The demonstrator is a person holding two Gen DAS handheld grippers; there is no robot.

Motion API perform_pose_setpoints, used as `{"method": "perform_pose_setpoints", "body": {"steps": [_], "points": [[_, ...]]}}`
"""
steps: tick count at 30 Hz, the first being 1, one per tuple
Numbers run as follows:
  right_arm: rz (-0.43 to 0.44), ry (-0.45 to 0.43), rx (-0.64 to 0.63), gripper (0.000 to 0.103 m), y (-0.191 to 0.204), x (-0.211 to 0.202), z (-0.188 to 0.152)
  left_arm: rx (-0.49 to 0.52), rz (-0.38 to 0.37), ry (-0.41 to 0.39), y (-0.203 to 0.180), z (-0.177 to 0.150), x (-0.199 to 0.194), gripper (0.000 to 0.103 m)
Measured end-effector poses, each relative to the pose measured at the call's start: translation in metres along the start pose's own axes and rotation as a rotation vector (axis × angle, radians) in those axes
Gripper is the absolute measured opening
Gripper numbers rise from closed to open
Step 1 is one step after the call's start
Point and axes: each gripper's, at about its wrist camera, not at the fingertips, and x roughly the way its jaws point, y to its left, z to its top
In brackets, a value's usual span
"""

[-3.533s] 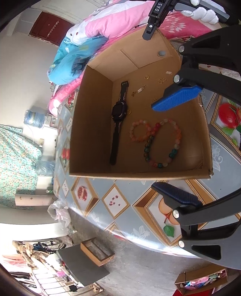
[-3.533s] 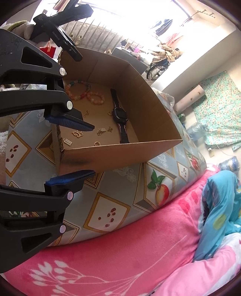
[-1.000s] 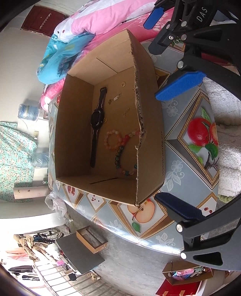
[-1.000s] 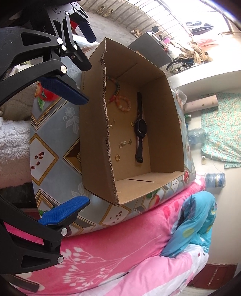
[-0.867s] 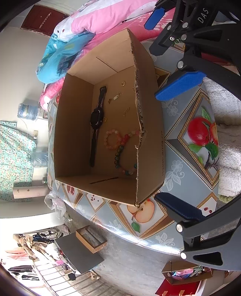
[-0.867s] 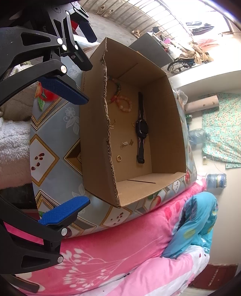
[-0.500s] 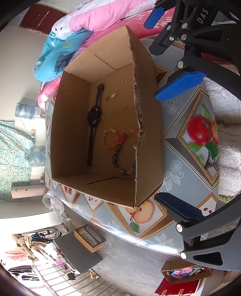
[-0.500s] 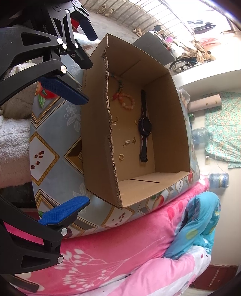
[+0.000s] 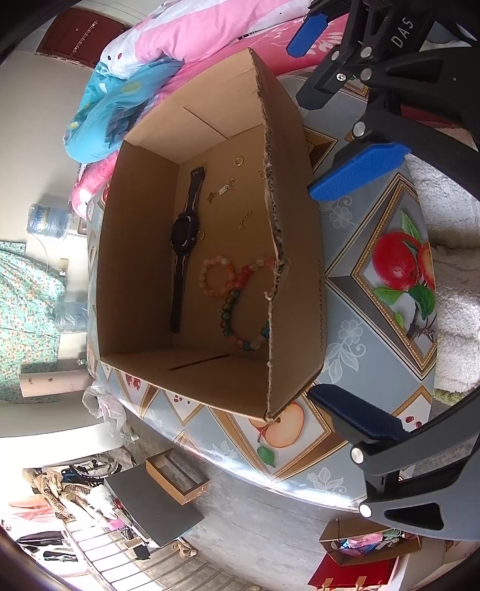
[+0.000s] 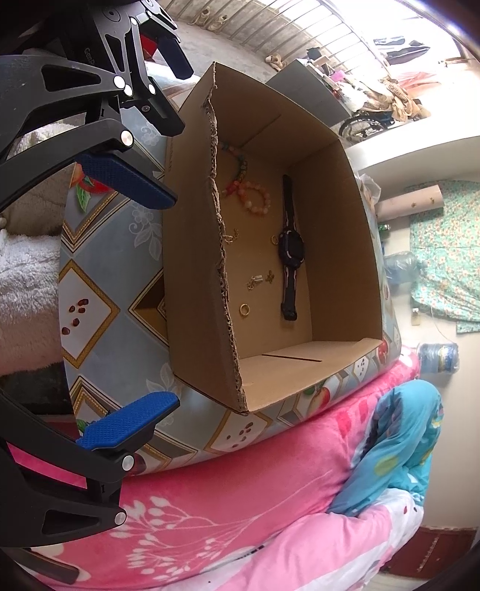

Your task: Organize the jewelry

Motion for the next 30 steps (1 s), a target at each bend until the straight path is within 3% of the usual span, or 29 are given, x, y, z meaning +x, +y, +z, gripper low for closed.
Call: {"method": "perform_pose_setpoints", "body": {"steps": [30], "points": [[0.003,0.014,0.004,0.095,-0.0033,0.0035,0.0012,-0.004,0.004,0.016,0.0026,-0.0024,0.0052,0.097]]}}
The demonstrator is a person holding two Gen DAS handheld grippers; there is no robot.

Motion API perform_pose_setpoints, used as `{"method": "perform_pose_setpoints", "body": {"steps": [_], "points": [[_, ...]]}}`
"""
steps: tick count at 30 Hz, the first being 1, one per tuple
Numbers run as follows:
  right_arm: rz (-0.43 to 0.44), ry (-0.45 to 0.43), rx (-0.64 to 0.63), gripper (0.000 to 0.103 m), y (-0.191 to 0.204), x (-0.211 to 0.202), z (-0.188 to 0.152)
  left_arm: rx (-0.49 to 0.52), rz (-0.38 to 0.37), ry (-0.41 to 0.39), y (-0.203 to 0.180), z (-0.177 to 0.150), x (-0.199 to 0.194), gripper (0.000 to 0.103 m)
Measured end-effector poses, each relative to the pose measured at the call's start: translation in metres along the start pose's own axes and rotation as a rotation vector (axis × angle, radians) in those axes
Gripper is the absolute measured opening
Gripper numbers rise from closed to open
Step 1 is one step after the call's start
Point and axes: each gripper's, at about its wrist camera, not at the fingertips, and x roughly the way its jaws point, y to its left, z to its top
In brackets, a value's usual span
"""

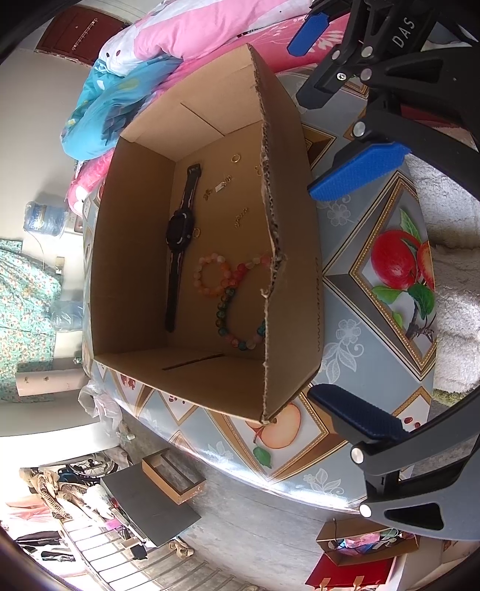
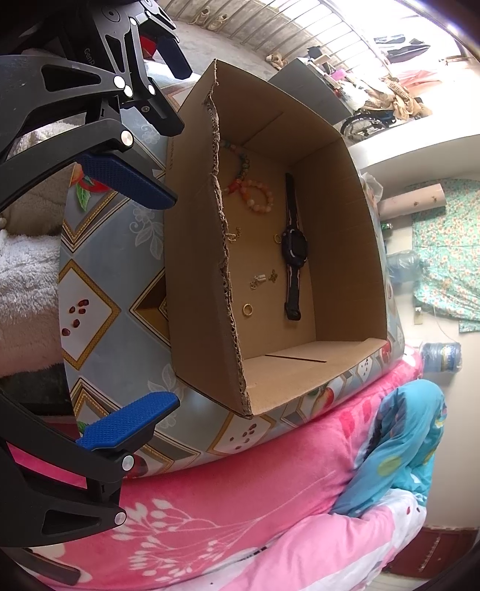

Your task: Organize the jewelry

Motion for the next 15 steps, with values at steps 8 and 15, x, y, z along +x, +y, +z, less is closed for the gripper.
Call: {"method": "perform_pose_setpoints", "body": {"steps": [8,15], "points": [[-0.003,0.001,0.000,0.095,0.0002,0.0013,0.0001,0.000,0.001,0.002,0.0001,0.0006,0.0001,0.097],[-0.003,0.001,-0.001,0.095,0.0010,0.0011,-0.0002,-0.001,0.001,0.004,0.0003,0.0009,0.0002,0.097]]}}
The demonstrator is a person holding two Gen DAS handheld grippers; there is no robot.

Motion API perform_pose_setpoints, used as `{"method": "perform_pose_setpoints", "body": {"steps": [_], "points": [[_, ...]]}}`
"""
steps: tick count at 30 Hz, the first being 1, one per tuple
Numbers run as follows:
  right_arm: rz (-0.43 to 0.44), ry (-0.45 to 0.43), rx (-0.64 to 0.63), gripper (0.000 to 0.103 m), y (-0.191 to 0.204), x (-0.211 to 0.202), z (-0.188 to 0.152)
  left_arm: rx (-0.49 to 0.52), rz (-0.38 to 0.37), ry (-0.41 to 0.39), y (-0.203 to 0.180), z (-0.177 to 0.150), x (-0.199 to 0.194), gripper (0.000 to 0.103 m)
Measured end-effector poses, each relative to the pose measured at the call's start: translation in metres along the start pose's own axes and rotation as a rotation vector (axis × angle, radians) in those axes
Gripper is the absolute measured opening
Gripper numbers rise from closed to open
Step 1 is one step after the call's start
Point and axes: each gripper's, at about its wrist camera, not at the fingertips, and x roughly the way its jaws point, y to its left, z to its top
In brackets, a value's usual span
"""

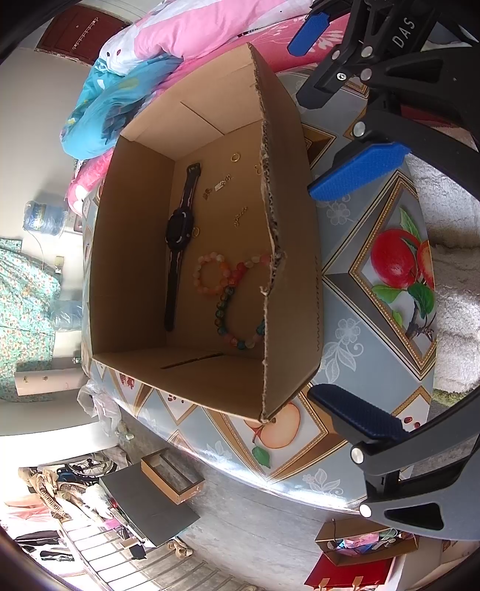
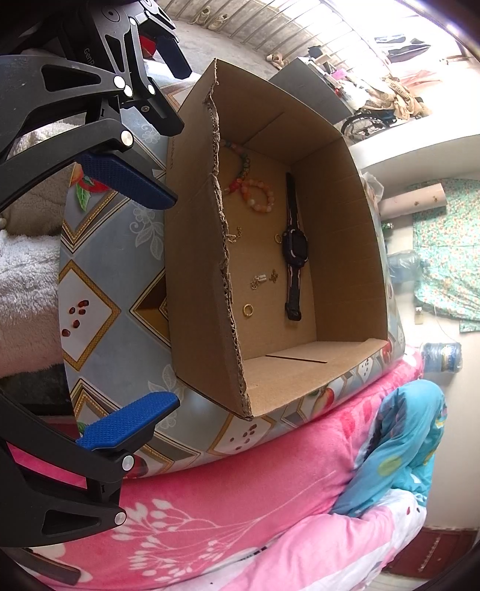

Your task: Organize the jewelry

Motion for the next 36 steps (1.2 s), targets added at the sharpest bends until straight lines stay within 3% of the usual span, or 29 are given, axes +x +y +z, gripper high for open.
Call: {"method": "perform_pose_setpoints", "body": {"steps": [36], "points": [[0.001,0.007,0.003,0.095,0.0017,0.0026,-0.0002,-0.007,0.007,0.006,0.0013,-0.0005,0.0002,0.097]]}}
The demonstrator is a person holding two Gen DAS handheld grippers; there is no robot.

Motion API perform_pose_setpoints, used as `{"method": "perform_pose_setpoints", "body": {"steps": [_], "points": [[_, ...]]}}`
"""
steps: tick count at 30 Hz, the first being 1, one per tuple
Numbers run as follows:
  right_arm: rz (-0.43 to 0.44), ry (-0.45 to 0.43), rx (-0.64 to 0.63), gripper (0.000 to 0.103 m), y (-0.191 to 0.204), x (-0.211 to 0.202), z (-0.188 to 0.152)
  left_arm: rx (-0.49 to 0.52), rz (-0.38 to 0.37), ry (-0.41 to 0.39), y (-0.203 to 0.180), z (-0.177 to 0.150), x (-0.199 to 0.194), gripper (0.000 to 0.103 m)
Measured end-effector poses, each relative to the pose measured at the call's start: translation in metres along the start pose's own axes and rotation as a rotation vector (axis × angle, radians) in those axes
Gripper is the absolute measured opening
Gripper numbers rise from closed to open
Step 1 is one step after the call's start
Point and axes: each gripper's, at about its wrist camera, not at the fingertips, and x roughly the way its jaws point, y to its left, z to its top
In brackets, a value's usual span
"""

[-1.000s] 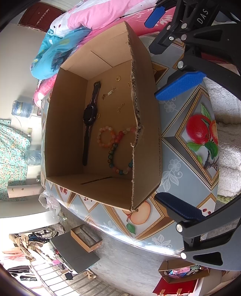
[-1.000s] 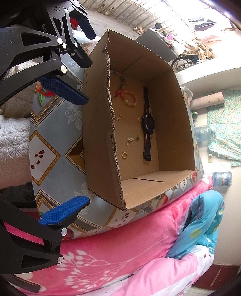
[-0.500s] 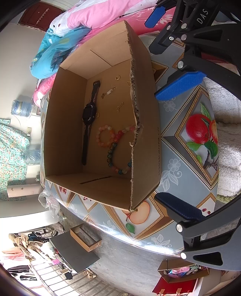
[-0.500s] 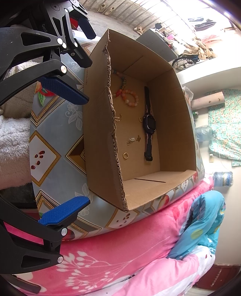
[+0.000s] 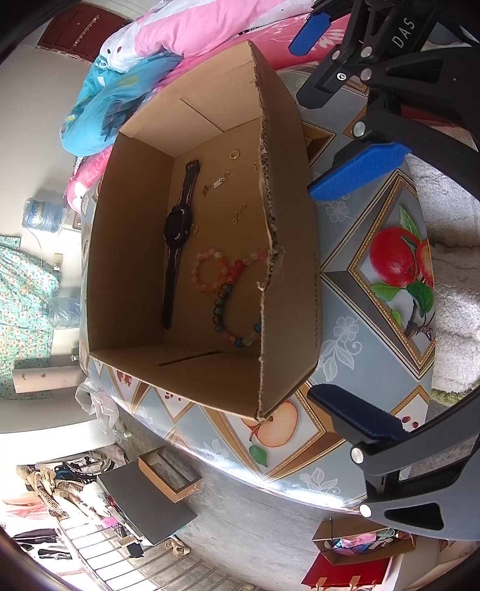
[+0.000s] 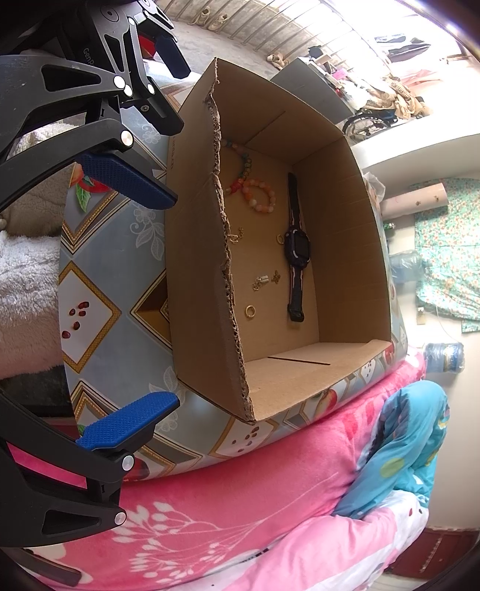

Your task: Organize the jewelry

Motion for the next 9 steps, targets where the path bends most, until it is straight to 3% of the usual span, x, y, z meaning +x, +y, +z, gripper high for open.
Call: {"method": "perform_pose_setpoints", "body": {"steps": [9], "points": [[-0.007,-0.001,0.002,0.095,0.0008,0.0003,-0.0011,-0.002,0.000,-0.001,-0.0009,-0.0001,0.0006,0.097]]}}
